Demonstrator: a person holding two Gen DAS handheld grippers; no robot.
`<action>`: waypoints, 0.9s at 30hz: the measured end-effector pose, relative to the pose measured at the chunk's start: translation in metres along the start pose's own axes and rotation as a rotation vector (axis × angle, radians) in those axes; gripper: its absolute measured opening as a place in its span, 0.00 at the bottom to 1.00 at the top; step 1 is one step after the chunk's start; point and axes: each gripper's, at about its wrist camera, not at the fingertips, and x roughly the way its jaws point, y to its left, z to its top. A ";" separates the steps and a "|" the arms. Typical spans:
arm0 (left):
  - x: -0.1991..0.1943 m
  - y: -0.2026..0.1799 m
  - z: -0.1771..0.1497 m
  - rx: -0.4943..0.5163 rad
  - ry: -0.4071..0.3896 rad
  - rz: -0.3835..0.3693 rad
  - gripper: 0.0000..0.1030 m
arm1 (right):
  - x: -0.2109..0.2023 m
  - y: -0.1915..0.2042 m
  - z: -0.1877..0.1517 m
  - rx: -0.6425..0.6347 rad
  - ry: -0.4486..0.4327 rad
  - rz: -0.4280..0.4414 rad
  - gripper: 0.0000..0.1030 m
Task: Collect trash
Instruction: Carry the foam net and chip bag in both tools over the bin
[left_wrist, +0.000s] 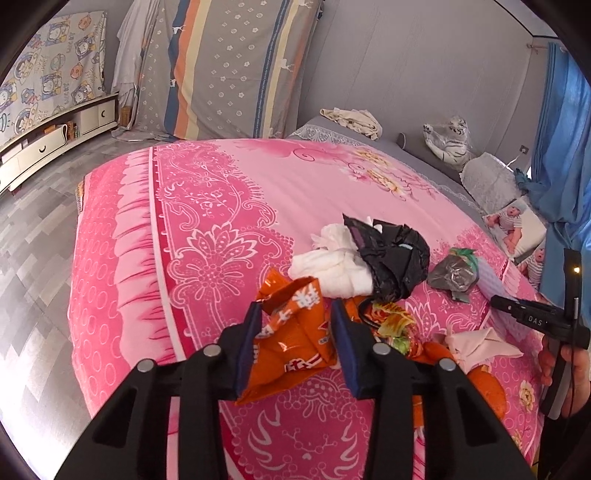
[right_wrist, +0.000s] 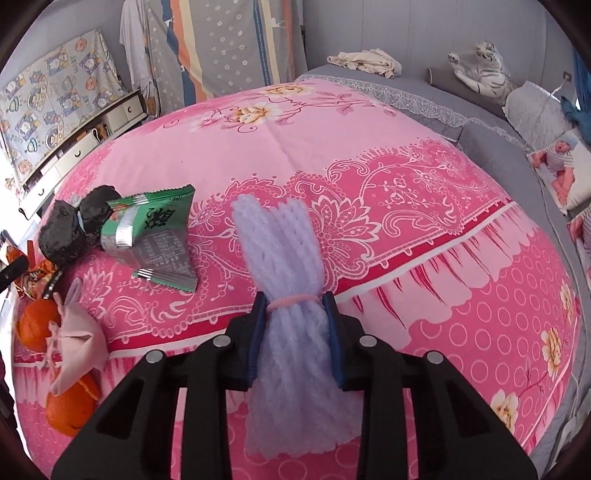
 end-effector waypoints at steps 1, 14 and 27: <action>-0.002 0.001 0.000 -0.002 -0.003 0.000 0.31 | -0.004 -0.001 0.000 0.010 -0.002 0.005 0.27; -0.049 -0.001 -0.007 -0.001 -0.067 0.003 0.29 | -0.062 0.013 -0.009 0.035 -0.037 0.109 0.27; -0.103 -0.017 -0.013 0.011 -0.138 0.008 0.29 | -0.102 0.029 -0.024 0.021 -0.059 0.166 0.27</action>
